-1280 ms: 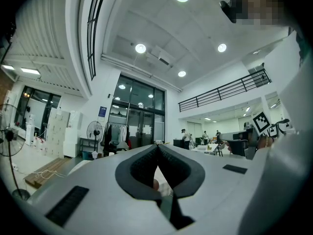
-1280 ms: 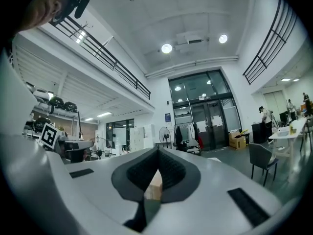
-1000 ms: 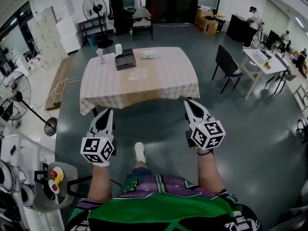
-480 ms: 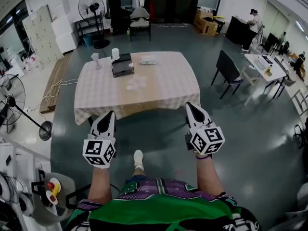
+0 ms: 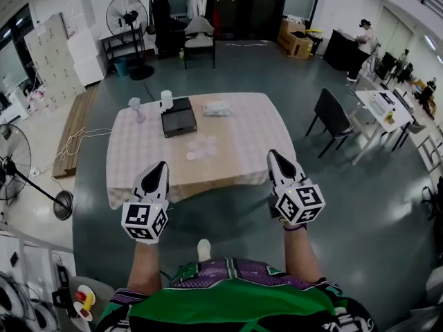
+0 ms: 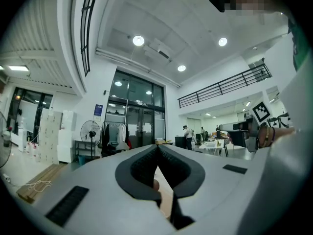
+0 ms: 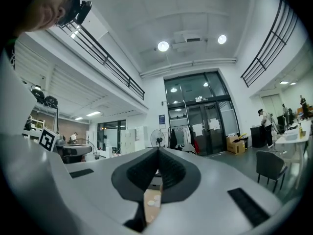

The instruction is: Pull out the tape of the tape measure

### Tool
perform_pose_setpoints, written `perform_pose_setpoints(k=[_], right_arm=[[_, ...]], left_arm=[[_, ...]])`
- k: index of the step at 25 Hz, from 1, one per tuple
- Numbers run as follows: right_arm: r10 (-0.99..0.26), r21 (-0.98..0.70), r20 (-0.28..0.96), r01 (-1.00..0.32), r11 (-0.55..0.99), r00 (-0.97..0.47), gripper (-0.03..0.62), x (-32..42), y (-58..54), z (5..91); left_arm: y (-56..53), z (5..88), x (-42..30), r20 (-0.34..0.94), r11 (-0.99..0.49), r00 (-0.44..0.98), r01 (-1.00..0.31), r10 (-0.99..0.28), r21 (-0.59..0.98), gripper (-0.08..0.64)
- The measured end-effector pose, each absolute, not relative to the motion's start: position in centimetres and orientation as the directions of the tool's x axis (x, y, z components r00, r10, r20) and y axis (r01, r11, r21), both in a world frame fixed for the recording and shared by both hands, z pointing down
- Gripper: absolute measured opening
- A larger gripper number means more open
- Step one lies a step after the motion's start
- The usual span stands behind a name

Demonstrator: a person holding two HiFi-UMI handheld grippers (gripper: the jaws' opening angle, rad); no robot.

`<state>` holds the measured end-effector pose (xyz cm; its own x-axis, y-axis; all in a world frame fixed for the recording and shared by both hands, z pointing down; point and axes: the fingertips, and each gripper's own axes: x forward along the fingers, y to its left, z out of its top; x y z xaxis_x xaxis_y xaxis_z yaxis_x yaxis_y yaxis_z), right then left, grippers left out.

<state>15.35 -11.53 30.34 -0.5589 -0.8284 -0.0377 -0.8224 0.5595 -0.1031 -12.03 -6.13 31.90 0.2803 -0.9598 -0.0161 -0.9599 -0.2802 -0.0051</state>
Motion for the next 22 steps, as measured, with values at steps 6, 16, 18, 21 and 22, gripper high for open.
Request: perform_pose_setpoints(k=[6, 16, 18, 21, 22], right_arm=[[-0.835, -0.084, -0.032, -0.831, 0.550, -0.549, 0.005, 10.0, -19.1, 29.3], [-0.834, -0.064, -0.054, -0.831, 0.552, -0.550, 0.037, 5.9, -24.7, 30.4], [-0.807, -0.074, -0.064, -0.803, 0.591, -0.588, 0.328, 4.7, -25.1, 30.6], [-0.793, -0.067, -0.052, -0.790, 0.609, -0.607, 0.439, 3.4, -25.8, 31.1], [-0.793, -0.059, -0.043, -0.791, 0.609, -0.608, 0.445, 3.1, -26.0, 31.4]], left_arm=[[-14.1, 31.4, -17.5, -0.025, -0.291, 0.291, -0.956, -0.956, 0.019, 0.021], [-21.2, 32.2, -19.5, -0.051, -0.380, 0.380, -0.925, -0.923, -0.006, 0.087], [-21.6, 32.7, -18.8, -0.045, -0.420, 0.422, -0.907, -0.906, -0.040, 0.365], [-22.4, 33.5, -18.5, -0.029, -0.439, 0.440, -0.897, -0.898, -0.048, 0.408], [-22.7, 33.8, -18.5, -0.024, -0.439, 0.440, -0.897, -0.898, -0.042, 0.408]])
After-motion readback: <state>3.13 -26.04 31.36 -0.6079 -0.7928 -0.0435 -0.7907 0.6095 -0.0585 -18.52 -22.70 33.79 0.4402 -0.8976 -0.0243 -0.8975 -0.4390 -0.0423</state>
